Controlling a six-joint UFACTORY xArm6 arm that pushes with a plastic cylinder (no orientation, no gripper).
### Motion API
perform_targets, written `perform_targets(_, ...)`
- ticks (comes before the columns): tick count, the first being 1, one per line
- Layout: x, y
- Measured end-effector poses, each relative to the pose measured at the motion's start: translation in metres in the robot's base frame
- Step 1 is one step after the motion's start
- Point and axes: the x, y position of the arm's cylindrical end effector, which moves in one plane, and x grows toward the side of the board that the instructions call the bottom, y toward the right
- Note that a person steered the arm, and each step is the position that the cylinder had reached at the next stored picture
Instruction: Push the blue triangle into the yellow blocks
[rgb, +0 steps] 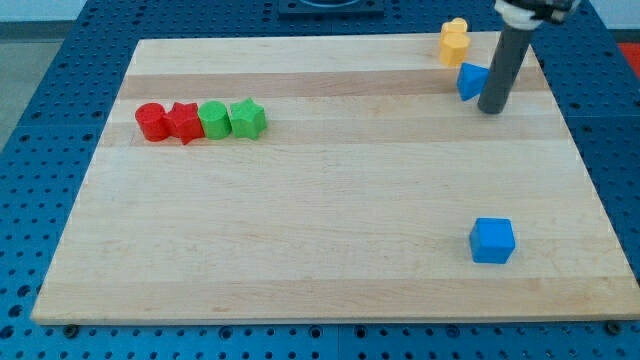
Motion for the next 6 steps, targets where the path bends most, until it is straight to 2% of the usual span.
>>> perform_targets(1, -0.03, -0.001)
perform_targets(2, -0.038, -0.012)
perform_targets(3, -0.03, -0.012)
perform_targets(4, -0.003, -0.014)
perform_targets(6, -0.028, -0.042)
